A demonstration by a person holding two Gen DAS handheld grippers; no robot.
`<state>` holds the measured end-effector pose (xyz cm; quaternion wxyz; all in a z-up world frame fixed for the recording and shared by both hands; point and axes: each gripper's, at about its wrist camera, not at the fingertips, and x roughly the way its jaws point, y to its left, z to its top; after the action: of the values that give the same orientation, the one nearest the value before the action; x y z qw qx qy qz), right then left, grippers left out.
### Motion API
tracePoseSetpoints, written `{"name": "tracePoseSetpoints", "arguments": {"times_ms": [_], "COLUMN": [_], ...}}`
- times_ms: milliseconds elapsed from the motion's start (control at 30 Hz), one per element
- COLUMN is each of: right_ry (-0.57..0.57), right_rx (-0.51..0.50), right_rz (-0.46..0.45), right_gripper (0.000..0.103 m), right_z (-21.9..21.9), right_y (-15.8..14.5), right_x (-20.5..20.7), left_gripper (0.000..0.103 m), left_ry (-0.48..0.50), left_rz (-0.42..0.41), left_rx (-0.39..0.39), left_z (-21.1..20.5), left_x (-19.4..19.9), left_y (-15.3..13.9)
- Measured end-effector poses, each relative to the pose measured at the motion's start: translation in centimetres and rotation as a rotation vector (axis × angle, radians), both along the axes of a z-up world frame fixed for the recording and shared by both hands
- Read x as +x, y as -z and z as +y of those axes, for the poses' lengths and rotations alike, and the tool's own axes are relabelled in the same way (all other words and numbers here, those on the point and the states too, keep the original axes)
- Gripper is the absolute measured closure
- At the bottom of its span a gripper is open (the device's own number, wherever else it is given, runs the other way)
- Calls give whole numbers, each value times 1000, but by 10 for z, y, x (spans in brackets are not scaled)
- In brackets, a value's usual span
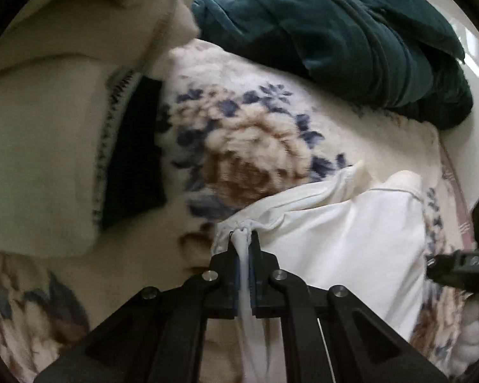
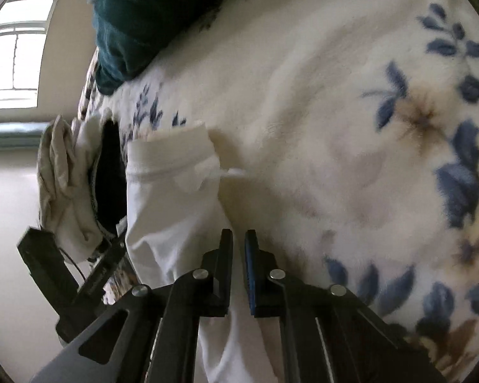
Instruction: Fold small clothes
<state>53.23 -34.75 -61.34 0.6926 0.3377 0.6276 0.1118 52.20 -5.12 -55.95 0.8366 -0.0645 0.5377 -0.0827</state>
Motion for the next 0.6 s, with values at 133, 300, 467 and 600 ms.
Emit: {"name": "tracePoseSetpoints", "arguments": {"times_ms": [133, 300, 467, 600], "right_ry": [41, -50, -9, 29], "right_rx": [36, 161, 22, -120], "right_rz": [-13, 34, 21, -24], "right_gripper": [92, 58, 97, 102], "right_z": [-12, 10, 15, -5], "right_y": [-12, -5, -1, -19], "right_x": [-7, -16, -24, -26], "left_gripper": [100, 101, 100, 100], "left_ry": [-41, -54, -74, -87], "left_rz": [-2, 1, 9, 43], "left_rx": [9, 2, 23, -7], "left_z": [15, 16, 20, 30], "left_x": [3, 6, 6, 4], "left_y": [2, 5, 10, 13]}}
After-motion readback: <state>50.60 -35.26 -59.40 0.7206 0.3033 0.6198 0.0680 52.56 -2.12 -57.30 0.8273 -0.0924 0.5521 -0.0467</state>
